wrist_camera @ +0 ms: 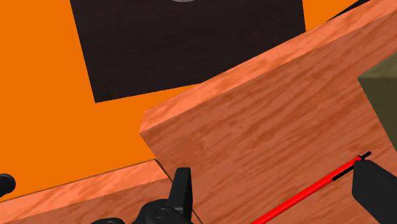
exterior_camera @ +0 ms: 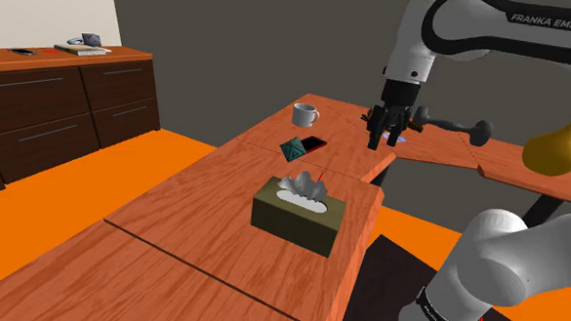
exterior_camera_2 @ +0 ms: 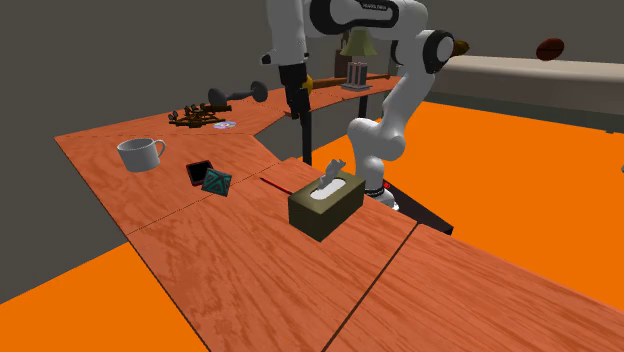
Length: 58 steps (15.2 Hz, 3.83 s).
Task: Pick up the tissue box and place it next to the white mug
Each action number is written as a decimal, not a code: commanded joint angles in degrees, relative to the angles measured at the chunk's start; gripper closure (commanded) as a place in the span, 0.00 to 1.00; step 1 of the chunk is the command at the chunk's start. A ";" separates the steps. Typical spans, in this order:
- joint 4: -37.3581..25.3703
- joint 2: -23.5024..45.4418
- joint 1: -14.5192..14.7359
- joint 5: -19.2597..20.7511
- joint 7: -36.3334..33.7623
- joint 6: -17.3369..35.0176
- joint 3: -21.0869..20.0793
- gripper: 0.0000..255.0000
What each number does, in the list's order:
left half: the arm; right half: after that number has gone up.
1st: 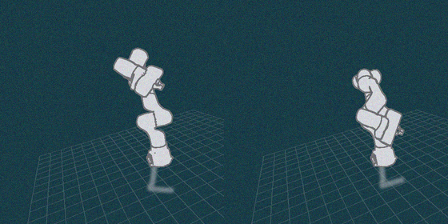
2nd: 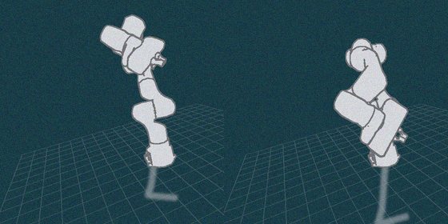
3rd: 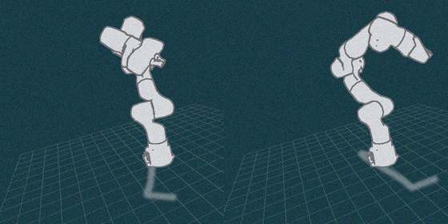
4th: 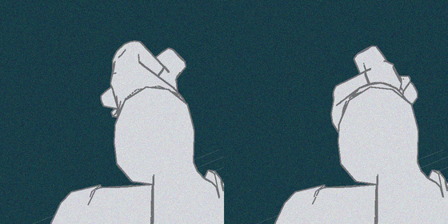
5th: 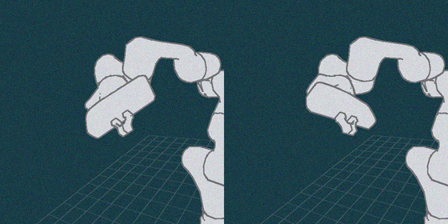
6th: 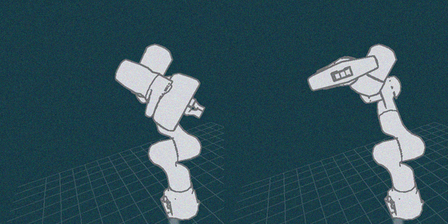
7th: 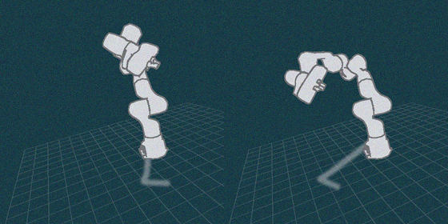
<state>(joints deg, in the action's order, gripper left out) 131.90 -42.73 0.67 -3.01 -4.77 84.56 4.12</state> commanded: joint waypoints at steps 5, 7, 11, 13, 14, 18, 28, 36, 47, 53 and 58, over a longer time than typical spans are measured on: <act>-5.24 4.81 2.39 1.12 -5.26 -2.73 -8.09 0.00; -8.15 7.75 3.42 1.93 -7.92 -4.24 -12.07 0.00; -14.49 14.72 5.22 4.16 -13.48 -7.61 -19.99 0.00; -17.93 18.77 6.03 5.63 -16.45 -9.54 -23.96 0.00; -19.72 20.96 6.43 6.48 -18.01 -10.57 -25.96 0.00; -27.37 30.98 8.46 10.71 -24.86 -15.34 -33.79 0.00; -24.19 34.62 10.19 13.08 -28.40 -13.77 -37.07 0.00; -23.52 34.30 10.17 12.99 -28.28 -13.34 -36.95 0.00; -24.28 34.31 10.16 13.05 -28.12 -14.08 -36.94 1.00; -29.29 34.75 10.08 13.58 -27.29 -18.64 -37.01 1.00; -33.92 35.56 10.06 14.23 -26.74 -22.56 -37.21 1.00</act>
<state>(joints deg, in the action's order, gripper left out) 98.95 -7.28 10.76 11.06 -31.72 62.87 -33.09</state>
